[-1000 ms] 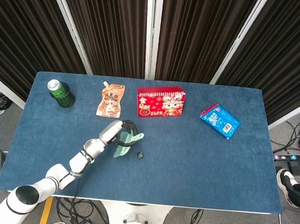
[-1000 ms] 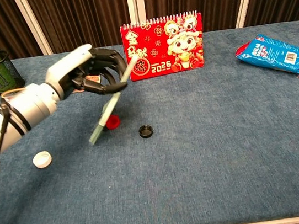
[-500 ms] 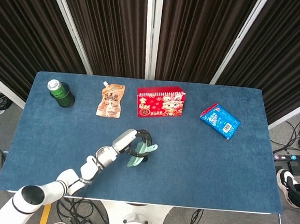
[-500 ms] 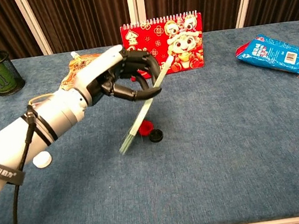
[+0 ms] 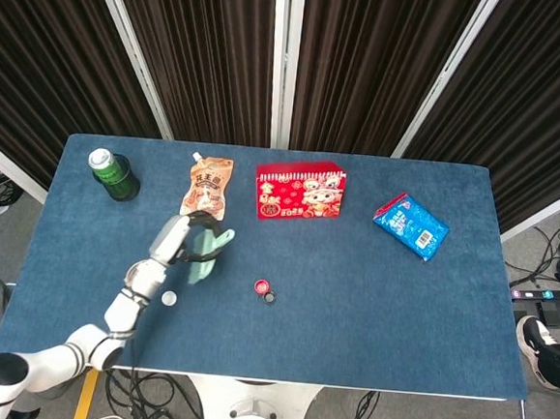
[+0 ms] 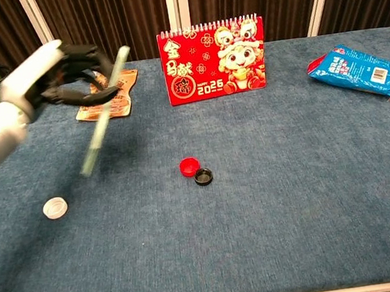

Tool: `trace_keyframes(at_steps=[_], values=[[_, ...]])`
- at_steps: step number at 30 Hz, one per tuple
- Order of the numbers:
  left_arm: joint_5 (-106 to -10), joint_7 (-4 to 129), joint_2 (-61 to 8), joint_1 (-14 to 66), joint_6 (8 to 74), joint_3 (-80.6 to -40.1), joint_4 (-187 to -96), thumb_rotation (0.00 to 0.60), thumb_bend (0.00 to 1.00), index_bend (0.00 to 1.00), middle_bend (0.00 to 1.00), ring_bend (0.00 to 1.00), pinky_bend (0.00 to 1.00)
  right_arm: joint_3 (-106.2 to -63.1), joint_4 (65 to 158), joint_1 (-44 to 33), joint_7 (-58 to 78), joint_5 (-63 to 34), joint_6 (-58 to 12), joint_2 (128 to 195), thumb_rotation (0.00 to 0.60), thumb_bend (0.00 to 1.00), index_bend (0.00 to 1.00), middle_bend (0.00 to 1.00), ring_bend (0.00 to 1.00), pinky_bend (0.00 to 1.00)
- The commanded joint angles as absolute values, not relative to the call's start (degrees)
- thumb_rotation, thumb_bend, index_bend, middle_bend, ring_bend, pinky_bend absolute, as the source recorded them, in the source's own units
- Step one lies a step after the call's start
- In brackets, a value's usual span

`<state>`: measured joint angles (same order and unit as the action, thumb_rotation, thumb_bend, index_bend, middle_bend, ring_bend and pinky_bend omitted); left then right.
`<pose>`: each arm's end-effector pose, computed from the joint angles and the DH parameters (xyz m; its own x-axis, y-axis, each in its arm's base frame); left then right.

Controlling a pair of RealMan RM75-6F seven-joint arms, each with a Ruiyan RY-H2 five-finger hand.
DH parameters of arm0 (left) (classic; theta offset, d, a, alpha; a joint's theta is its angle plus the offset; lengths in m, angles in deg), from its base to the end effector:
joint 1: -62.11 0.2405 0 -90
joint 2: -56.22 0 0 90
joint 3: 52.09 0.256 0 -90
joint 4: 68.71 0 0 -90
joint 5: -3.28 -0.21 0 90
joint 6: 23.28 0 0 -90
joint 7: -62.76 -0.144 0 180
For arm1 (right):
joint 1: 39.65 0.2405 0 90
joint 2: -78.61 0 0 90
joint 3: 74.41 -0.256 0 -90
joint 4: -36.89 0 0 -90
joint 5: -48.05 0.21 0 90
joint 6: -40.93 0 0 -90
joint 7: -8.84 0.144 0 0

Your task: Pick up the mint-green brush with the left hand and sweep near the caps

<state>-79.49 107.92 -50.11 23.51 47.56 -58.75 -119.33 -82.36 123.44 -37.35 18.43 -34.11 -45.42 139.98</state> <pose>-0.1895 0.3507 -0.0453 -0.3090 0.2797 0.9090 0.8703 -0.3023 0.3889 -0.3401 -0.1849 0.2070 0.3693 0.1131 0.9224 -0.9283 0.0916 0.3604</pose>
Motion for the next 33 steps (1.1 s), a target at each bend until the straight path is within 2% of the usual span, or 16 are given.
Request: trace_keyframes(at_steps=[1,7,17,24,33], values=[[-78.15,101.29,-47.09,28.14,49.89,-57.22,-123.79,0.600,0.38,0.55,0.58,0.37,0.39,-82.44,122.97,-37.01,18.71,-34.09,-45.04,140.15,0.600,0.25,0.03,0.18,0.00,0.04],[-76.95,93.19,-45.68,33.60,55.25,-56.91,-129.94,0.600,0.38,0.55,0.58,0.37,0.39,-82.45,122.34,-36.57,18.90,-33.75,-44.24,140.25,0.600,0.25,0.03,0.18,0.00,0.04],[-76.85,80.76,-45.52,40.18,59.86,-54.77,-137.89,0.600,0.39,0.55,0.58,0.37,0.37,-82.50,121.77,-36.35,19.48,-33.33,-43.93,140.46,0.600,0.25,0.03,0.17,0.00,0.04],[-77.03,74.86,-48.64,41.30,59.65,-55.02,-138.91,0.600,0.41,0.55,0.58,0.37,0.35,-82.39,122.16,-36.53,19.18,-33.21,-44.17,140.26,0.600,0.25,0.03,0.18,0.00,0.04],[-77.27,74.28,-53.44,39.07,56.43,-58.19,-136.97,0.600,0.40,0.55,0.59,0.37,0.34,-82.34,122.45,-36.99,19.00,-32.83,-44.67,140.08,0.600,0.25,0.03,0.18,0.00,0.04]])
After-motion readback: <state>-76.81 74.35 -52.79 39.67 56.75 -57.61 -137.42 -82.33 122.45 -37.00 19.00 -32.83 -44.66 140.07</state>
